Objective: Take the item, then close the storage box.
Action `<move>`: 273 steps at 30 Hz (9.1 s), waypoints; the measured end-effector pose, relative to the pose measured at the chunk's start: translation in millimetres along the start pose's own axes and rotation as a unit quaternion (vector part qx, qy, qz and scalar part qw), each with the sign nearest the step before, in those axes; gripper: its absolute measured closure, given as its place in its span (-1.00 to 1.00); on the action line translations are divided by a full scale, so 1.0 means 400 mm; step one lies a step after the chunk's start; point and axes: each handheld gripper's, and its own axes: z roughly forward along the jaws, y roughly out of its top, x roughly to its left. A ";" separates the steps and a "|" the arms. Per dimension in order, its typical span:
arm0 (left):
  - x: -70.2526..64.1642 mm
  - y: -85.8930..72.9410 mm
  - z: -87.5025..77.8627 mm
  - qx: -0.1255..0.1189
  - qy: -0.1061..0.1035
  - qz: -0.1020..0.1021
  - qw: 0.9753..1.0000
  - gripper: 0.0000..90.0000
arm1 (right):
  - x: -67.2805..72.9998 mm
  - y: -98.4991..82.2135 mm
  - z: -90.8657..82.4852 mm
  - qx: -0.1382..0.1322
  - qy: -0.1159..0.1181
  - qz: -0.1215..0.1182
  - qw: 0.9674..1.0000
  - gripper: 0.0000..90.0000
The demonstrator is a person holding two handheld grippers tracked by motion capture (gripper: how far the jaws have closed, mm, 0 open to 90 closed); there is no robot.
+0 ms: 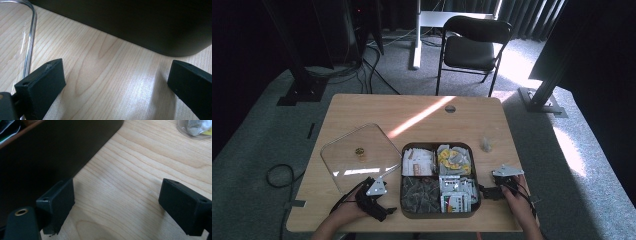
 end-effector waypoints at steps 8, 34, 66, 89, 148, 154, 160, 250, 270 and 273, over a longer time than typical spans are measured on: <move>0.000 0.000 0.000 0.000 0.000 0.000 1.000 -0.97 | 0.003 0.006 0.006 0.000 -0.005 0.004 1.000 -0.73; -0.006 -0.003 -0.015 -0.002 0.004 -0.015 1.000 -0.95 | 0.005 0.005 0.006 0.000 -0.002 0.001 1.000 -0.72; 0.112 -0.004 -0.108 -0.070 0.123 -0.126 0.982 -0.93 | 0.005 0.005 0.006 0.000 -0.001 0.000 1.000 -0.72; 0.201 -0.008 -0.102 -0.082 0.214 -0.181 0.956 -0.93 | 0.005 0.005 0.006 0.000 -0.001 0.000 1.000 -0.72; 0.317 0.002 -0.051 -0.028 0.295 -0.284 0.912 0.32 | 0.005 0.005 0.006 -0.001 0.000 -0.002 1.000 -0.72; 0.318 0.020 -0.093 -0.032 0.297 -0.278 0.913 0.32 | 0.005 0.005 0.006 -0.001 0.000 -0.002 1.000 -0.72; 0.313 0.041 -0.129 -0.039 0.294 -0.267 0.917 0.32 | 0.005 0.005 0.006 -0.001 0.000 -0.002 1.000 -0.72; 0.031 0.370 -0.040 -0.099 0.092 -0.098 0.986 0.32 | 0.005 0.005 0.006 -0.001 0.000 -0.002 1.000 -0.72; -0.035 0.435 0.033 -0.094 0.046 -0.063 0.992 0.32 | 0.005 0.005 0.006 -0.001 0.000 -0.002 1.000 -0.72; -0.044 0.439 0.048 -0.085 0.042 -0.056 0.994 0.31 | 0.004 0.005 0.006 -0.002 0.000 -0.003 1.000 -0.72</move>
